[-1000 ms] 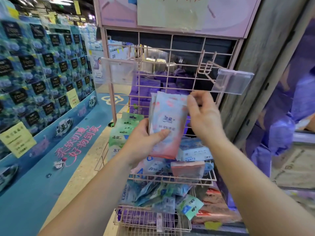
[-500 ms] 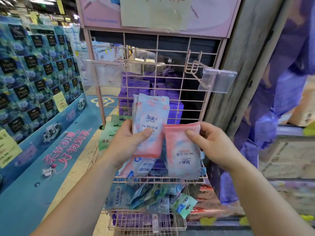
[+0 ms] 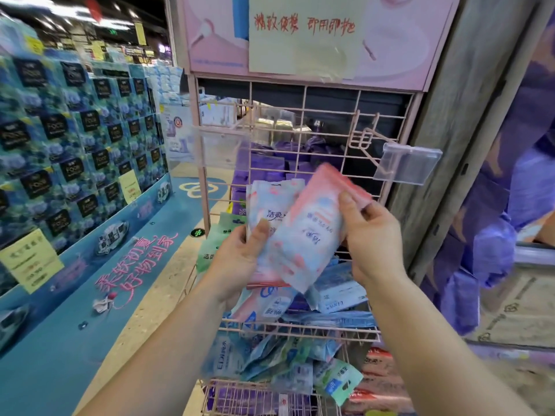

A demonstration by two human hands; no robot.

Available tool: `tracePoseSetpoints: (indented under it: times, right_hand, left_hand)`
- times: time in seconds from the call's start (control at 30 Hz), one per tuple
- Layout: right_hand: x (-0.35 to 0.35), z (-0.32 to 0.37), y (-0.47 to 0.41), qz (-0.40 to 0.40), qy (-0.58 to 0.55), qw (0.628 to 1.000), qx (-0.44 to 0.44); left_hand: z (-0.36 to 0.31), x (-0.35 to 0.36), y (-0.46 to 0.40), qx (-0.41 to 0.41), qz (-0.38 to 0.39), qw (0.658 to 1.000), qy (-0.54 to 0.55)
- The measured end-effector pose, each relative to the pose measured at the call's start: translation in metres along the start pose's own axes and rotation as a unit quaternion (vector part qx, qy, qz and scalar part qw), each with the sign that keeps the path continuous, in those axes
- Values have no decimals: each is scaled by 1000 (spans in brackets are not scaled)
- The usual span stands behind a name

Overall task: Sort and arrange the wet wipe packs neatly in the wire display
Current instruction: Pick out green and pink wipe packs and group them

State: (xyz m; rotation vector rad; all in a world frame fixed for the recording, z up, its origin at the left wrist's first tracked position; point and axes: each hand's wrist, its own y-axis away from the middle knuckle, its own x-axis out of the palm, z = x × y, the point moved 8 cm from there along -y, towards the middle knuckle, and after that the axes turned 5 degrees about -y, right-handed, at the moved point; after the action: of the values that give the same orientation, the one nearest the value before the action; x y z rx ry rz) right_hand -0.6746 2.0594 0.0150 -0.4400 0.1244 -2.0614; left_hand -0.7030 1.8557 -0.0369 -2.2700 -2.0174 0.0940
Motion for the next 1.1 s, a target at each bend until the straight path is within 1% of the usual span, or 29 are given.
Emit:
tracePoseSetpoints:
  times: [0.03,0.1,0.17,0.2,0.27,0.33,0.37,0.43,0.47,0.53,0.57,0.67,0.73,0.83,0.93,0.97,1.0,1.07,1.1]
  right_hand:
    - [-8,-4,-1,-28,-60,997,32]
    - [-11,-14,4,-45,-173,979,102]
    - [-1,-23,15,-13,-196,970,144]
    - [6,-27,23,14,-175,973,153]
    - [18,-34,39,87,-81,981,153]
    - [26,-41,52,179,16,971,157]
    - [25,-45,54,200,42,964,169]
    - [18,-46,49,199,54,959,195]
    - [14,-45,44,186,38,961,201]
    - [10,-36,32,168,-2,968,185]
    - [12,-33,30,167,-3,970,176]
    - [21,-41,31,158,60,973,155]
    - [28,-47,32,140,98,978,121]
    - [37,-39,28,169,155,970,84]
    - [23,-31,12,188,213,958,44]
    - [18,-31,9,207,243,947,35]
    - [18,-36,12,249,297,921,27]
    - [28,-58,30,354,407,842,11]
    - [37,-69,43,392,424,817,-2]
  left_hand:
    - [1,-3,0,-4,-14,1000,8]
    - [3,-7,-2,-20,-42,999,16]
    - [1,-8,-4,-13,-69,997,20]
    - [0,-8,-5,-9,-81,996,27]
    - [4,-7,-8,-33,-87,994,59]
    - [5,-7,-7,-46,-77,991,100]
    - [8,-7,-9,-52,-67,990,112]
    - [14,-7,-9,-66,-50,989,120]
    - [14,-8,-8,-65,-48,990,117]
    - [12,-7,-5,-57,-44,992,106]
    - [11,-4,-4,-58,-30,993,102]
    - [11,9,-3,-76,44,989,117]
    - [7,16,-2,-78,82,986,121]
    - [0,7,-2,-52,50,989,128]
    - [-3,-11,-4,-41,27,989,137]
    - [-4,-17,-5,-38,22,989,142]
    - [-4,-22,-6,-33,14,989,146]
    - [-2,-31,-6,-27,4,988,153]
    - [0,-33,-6,-25,2,988,154]
